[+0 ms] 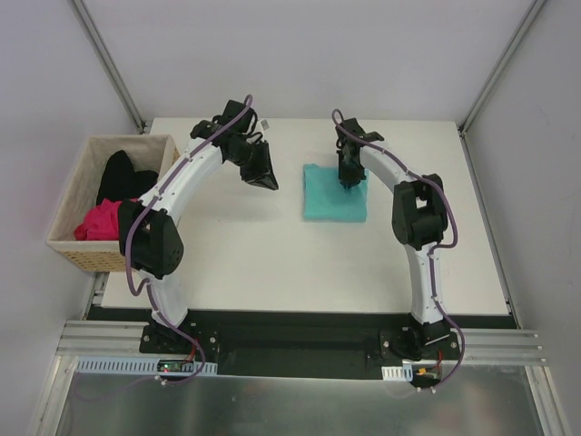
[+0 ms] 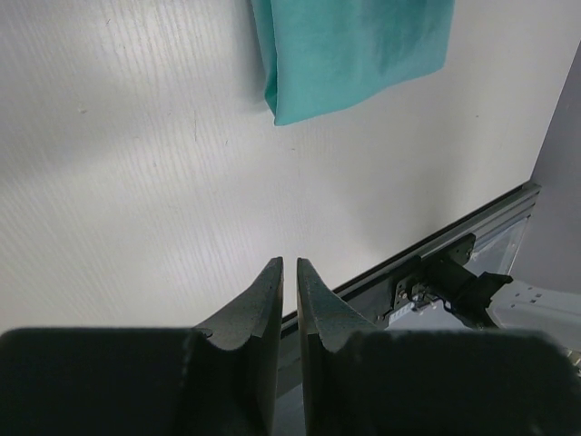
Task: Fold and stack the t-shirts
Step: Smooth out wrinkles on the folded tshirt
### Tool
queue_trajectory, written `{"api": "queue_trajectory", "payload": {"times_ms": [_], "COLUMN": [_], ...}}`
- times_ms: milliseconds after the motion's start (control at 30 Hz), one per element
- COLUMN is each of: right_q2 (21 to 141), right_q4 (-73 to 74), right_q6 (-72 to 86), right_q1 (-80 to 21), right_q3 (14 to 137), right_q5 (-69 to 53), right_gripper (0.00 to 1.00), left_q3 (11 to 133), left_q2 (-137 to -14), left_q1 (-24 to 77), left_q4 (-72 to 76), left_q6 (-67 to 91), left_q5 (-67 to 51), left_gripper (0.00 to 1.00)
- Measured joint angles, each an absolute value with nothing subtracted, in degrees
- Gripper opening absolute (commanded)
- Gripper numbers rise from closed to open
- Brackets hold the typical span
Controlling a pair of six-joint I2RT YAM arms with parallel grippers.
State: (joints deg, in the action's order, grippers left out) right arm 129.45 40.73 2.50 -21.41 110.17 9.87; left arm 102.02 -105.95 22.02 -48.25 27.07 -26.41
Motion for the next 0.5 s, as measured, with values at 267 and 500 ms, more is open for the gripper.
{"api": "queue_trajectory", "payload": {"times_ms": [267,500], "right_q2": [130.19,127.02], "right_q4": [40.64,38.81], "right_q6": [3.14,5.1], "right_q1": [-20.91,-21.1], "right_q3": [111.33,102.89], "right_q5": [7.9,7.05], "right_gripper": [0.0,0.0], "left_q3": [100.33,100.33], "left_q2": [-103.2,-102.67], "left_q1": [22.02,22.02], "left_q4": [-48.23,-48.25], "left_q6": [27.51,27.51], "left_q5": [-25.28,-24.95], "left_gripper": [0.11,0.11]}}
